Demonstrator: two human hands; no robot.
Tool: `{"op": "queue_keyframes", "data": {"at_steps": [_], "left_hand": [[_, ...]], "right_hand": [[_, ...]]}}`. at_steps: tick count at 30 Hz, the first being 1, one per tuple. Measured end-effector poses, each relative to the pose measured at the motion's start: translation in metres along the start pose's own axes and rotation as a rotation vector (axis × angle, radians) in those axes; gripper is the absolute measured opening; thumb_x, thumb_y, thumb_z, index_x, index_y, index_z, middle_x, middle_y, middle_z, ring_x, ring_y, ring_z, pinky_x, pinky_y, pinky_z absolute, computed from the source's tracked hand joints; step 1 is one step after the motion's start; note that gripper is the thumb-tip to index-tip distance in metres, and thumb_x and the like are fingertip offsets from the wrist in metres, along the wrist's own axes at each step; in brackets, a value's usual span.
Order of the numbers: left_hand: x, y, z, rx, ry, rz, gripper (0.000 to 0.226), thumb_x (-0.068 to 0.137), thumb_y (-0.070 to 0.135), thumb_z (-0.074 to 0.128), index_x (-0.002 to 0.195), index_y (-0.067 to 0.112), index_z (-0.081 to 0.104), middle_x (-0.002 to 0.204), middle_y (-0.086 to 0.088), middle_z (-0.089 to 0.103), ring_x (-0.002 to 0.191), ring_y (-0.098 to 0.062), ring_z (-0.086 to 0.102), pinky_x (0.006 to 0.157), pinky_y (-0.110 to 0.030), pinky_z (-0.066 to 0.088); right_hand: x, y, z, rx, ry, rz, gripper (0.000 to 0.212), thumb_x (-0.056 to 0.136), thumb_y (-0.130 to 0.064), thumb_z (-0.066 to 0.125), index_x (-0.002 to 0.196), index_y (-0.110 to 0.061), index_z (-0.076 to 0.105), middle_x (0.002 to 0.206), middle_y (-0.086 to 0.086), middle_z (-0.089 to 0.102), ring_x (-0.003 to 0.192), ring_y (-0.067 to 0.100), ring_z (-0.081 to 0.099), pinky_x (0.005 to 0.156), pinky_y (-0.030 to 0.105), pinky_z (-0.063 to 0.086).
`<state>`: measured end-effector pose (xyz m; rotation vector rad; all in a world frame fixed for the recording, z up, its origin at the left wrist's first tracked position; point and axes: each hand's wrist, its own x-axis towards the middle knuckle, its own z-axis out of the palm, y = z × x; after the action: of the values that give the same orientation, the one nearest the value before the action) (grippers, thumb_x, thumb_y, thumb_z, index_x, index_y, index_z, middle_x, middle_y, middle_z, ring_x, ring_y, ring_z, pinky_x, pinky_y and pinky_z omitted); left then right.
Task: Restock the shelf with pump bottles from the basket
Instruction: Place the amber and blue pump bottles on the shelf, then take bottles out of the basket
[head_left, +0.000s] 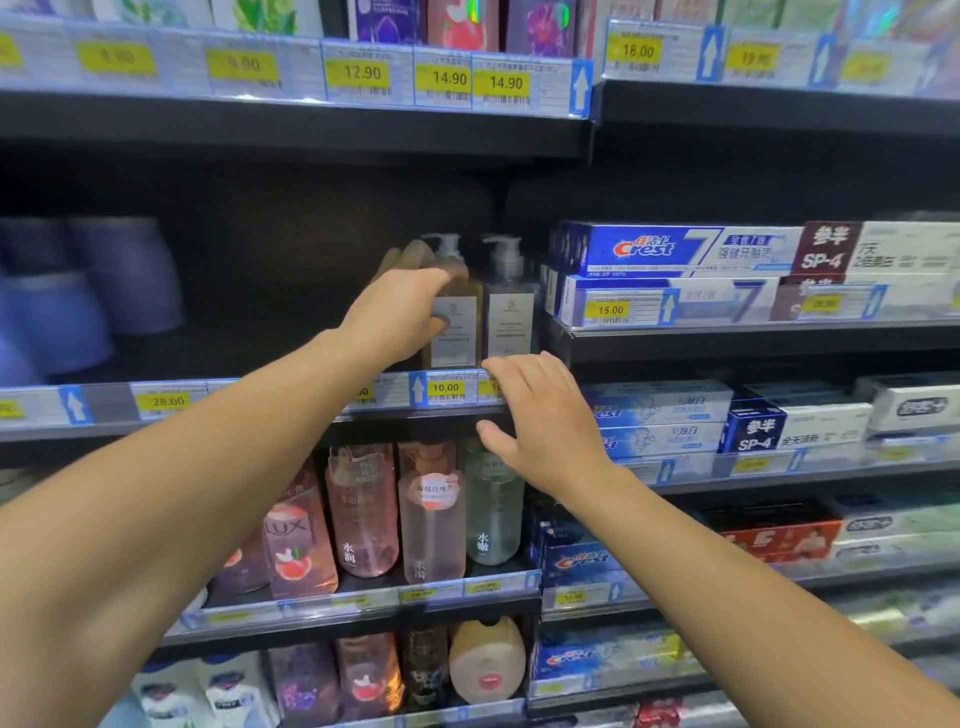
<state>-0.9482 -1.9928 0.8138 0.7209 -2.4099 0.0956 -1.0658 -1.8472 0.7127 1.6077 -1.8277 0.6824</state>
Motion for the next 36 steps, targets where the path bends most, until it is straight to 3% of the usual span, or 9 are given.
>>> {"op": "queue_keyframes", "data": {"at_steps": [4, 8, 11, 17, 21, 25, 30, 36], "left_hand": [[0.001, -0.001, 0.003, -0.014, -0.006, 0.000, 0.049, 0.088, 0.022, 0.068, 0.134, 0.024, 0.051, 0.121, -0.005, 0.060, 0.109, -0.026, 0.060, 0.082, -0.035, 0.050], [-0.004, -0.005, -0.002, -0.028, 0.013, 0.063, 0.053, 0.088, 0.028, 0.068, 0.138, 0.025, 0.049, 0.118, -0.005, 0.062, 0.104, -0.024, 0.061, 0.079, -0.036, 0.054], [-0.016, -0.013, -0.010, -0.037, 0.052, 0.104, 0.051, 0.088, 0.035, 0.065, 0.135, 0.022, 0.050, 0.113, -0.005, 0.063, 0.100, -0.022, 0.059, 0.076, -0.034, 0.050], [-0.077, -0.034, -0.022, -0.137, 0.073, 0.182, 0.053, 0.087, 0.032, 0.065, 0.136, 0.017, 0.054, 0.136, -0.003, 0.057, 0.127, -0.024, 0.049, 0.105, -0.039, 0.040], [-0.129, -0.050, -0.015, -0.161, 0.066, 0.205, 0.056, 0.085, 0.027, 0.068, 0.137, 0.009, 0.055, 0.139, -0.011, 0.055, 0.133, -0.031, 0.045, 0.112, -0.036, 0.030], [-0.195, -0.056, -0.001, -0.192, 0.052, 0.162, 0.061, 0.084, 0.036, 0.061, 0.139, 0.010, 0.053, 0.145, -0.011, 0.050, 0.135, -0.029, 0.043, 0.114, -0.032, 0.025], [-0.285, -0.060, 0.024, -0.135, -0.070, 0.125, 0.065, 0.086, 0.043, 0.055, 0.141, 0.010, 0.050, 0.147, -0.014, 0.047, 0.136, -0.033, 0.043, 0.115, -0.044, 0.032], [-0.413, -0.060, 0.039, -0.081, -0.309, -0.022, 0.070, 0.084, 0.037, 0.070, 0.144, 0.011, 0.047, 0.150, -0.015, 0.043, 0.138, -0.035, 0.041, 0.115, -0.048, 0.032]], "right_hand": [[0.000, -0.001, -0.002, -0.007, -0.014, 0.014, 0.058, 0.081, -0.036, 0.067, 0.132, -0.013, 0.050, 0.122, 0.001, 0.055, 0.115, 0.021, 0.045, 0.114, 0.037, 0.022], [0.001, -0.005, -0.007, -0.044, -0.051, 0.030, 0.058, 0.083, -0.038, 0.066, 0.134, -0.015, 0.048, 0.125, 0.001, 0.054, 0.117, 0.021, 0.045, 0.112, 0.035, 0.025], [0.002, -0.010, -0.012, -0.096, -0.075, 0.047, 0.061, 0.085, -0.038, 0.065, 0.138, -0.015, 0.045, 0.129, 0.001, 0.052, 0.124, 0.021, 0.042, 0.117, 0.037, 0.019], [-0.015, -0.039, -0.012, -0.168, -0.022, 0.171, 0.077, 0.081, -0.036, 0.072, 0.146, -0.014, 0.038, 0.146, 0.006, 0.042, 0.138, 0.029, 0.033, 0.118, 0.044, 0.015], [-0.044, -0.064, -0.007, -0.155, -0.049, 0.244, 0.080, 0.080, -0.037, 0.072, 0.147, -0.013, 0.037, 0.148, 0.006, 0.040, 0.139, 0.029, 0.033, 0.118, 0.048, 0.020], [-0.085, -0.091, -0.004, -0.144, -0.163, 0.272, 0.082, 0.083, -0.039, 0.069, 0.150, -0.016, 0.029, 0.153, 0.004, 0.034, 0.143, 0.028, 0.025, 0.120, 0.045, 0.015], [-0.138, -0.130, -0.006, -0.114, -0.307, 0.259, 0.082, 0.085, -0.043, 0.065, 0.152, -0.019, 0.025, 0.156, 0.002, 0.027, 0.147, 0.028, 0.015, 0.121, 0.043, 0.009], [-0.220, -0.184, 0.001, -0.054, -0.535, 0.182, 0.084, 0.085, -0.046, 0.064, 0.152, -0.018, 0.022, 0.156, 0.002, 0.026, 0.147, 0.028, 0.013, 0.120, 0.044, 0.009]]}}
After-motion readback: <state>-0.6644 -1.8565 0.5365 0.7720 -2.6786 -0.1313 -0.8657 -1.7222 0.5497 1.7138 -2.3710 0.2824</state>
